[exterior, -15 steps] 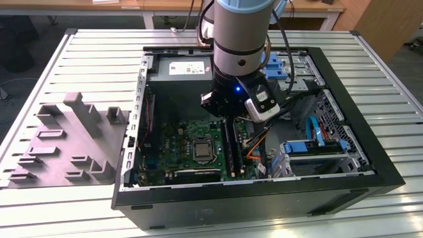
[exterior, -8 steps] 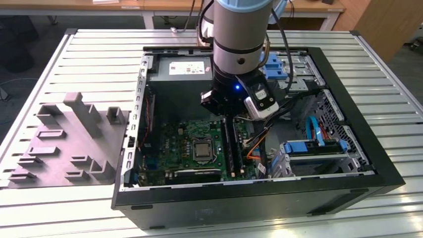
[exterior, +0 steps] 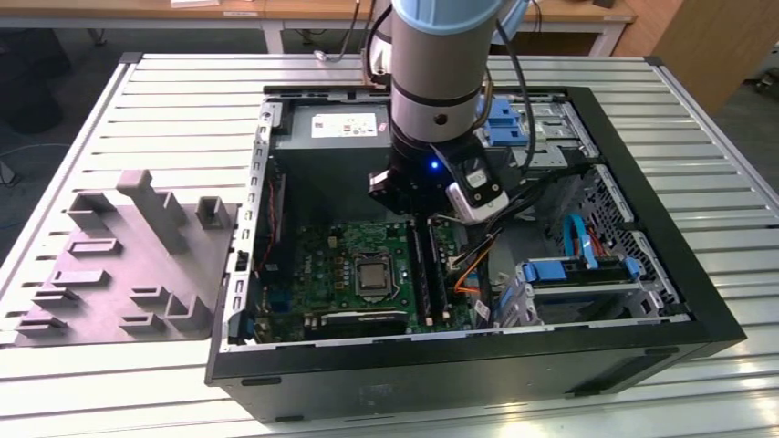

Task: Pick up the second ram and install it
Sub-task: 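Press down the second ram until it locks into place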

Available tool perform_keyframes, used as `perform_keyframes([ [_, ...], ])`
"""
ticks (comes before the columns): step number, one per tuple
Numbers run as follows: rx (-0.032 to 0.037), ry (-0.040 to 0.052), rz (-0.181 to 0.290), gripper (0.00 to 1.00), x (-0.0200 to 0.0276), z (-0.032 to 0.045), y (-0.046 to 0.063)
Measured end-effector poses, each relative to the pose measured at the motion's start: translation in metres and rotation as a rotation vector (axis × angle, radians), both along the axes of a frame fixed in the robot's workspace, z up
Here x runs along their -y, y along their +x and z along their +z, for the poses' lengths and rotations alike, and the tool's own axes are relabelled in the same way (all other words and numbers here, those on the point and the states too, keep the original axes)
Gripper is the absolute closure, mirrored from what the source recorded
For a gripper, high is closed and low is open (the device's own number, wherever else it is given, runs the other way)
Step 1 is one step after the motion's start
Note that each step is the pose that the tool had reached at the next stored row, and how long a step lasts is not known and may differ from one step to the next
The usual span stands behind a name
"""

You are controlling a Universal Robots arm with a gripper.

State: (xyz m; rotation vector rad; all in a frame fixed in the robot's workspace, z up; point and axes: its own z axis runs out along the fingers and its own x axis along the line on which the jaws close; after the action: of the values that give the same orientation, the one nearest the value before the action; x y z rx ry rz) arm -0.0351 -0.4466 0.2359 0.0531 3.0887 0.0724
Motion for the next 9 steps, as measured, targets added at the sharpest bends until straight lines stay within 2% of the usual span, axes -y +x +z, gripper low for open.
perform_keyframes([
  [5,-0.0001,0.0005,0.0,0.89,-0.0052,-0.0026,-0.0005],
  [9,0.0,0.0005,0.0,0.89,-0.0075,-0.0062,-0.0007],
])
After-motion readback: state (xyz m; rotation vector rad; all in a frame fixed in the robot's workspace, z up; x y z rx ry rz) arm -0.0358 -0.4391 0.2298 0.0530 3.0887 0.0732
